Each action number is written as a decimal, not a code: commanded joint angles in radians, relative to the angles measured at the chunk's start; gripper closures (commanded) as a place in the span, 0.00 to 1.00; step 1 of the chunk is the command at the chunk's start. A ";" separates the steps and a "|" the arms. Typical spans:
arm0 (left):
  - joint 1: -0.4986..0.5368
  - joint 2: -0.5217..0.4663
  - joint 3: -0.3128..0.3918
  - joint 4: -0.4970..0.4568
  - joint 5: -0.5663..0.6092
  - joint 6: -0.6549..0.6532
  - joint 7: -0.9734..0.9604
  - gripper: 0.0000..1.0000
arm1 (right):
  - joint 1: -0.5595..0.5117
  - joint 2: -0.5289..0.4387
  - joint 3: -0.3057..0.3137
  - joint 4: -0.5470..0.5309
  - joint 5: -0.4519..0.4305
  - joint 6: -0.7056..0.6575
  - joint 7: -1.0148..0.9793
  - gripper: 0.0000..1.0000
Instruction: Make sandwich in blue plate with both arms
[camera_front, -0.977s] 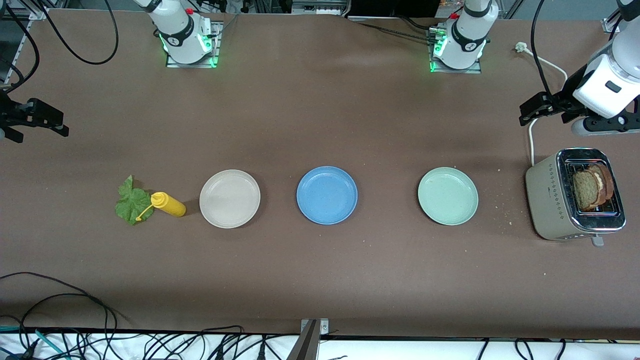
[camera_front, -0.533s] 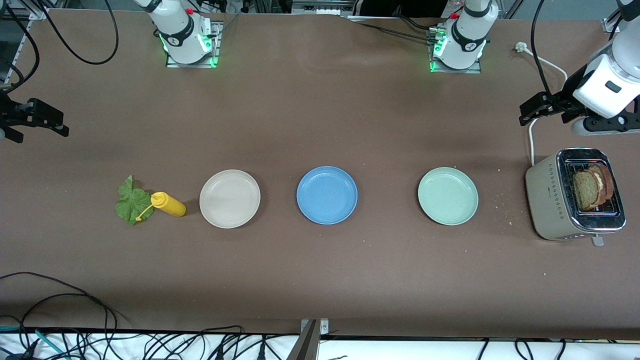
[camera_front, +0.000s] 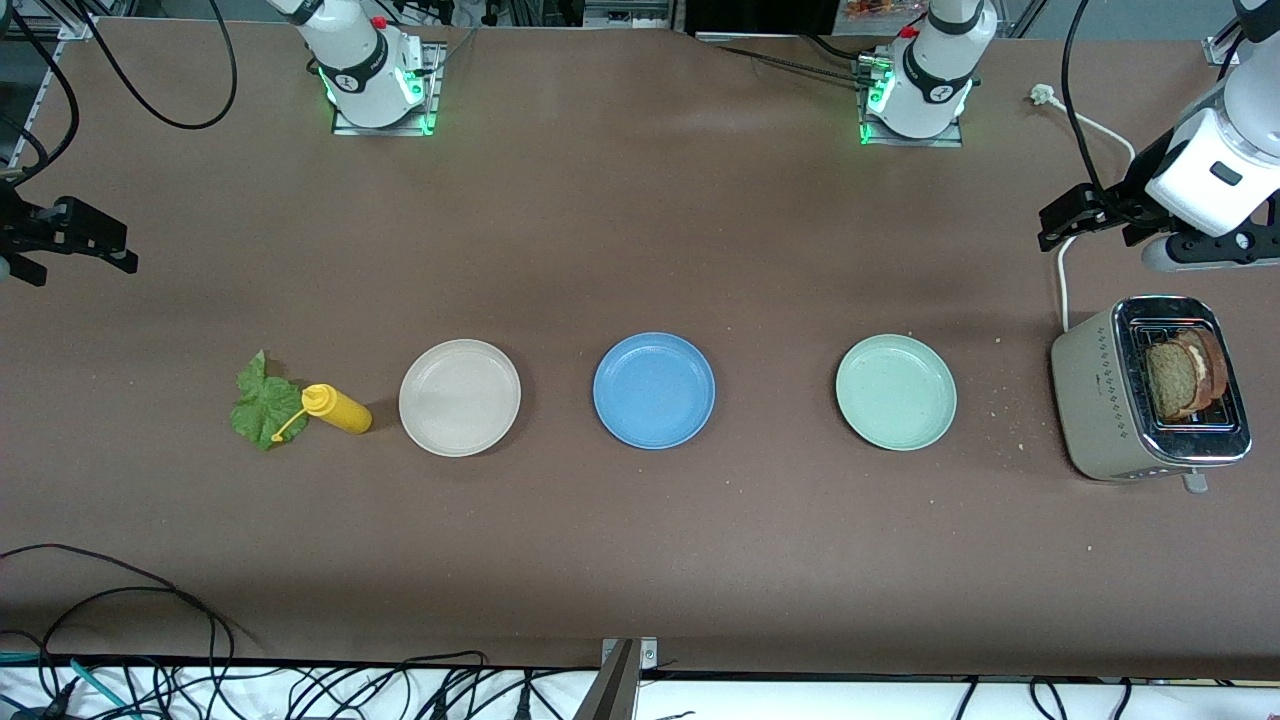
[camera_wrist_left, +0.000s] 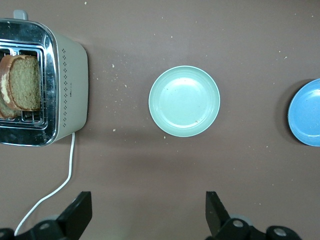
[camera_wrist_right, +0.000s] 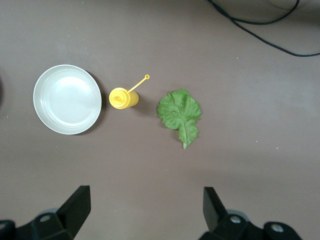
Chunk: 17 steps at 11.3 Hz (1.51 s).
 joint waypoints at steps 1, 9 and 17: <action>-0.010 0.002 0.001 0.016 0.026 -0.019 0.007 0.00 | -0.001 -0.005 -0.001 -0.003 -0.001 0.003 -0.014 0.00; -0.009 0.002 0.001 0.016 0.026 -0.021 0.008 0.00 | -0.001 -0.005 -0.001 -0.003 0.006 0.000 -0.014 0.00; 0.043 0.037 0.026 0.014 0.020 -0.036 0.013 0.00 | -0.001 -0.005 -0.001 -0.003 0.005 0.003 -0.014 0.00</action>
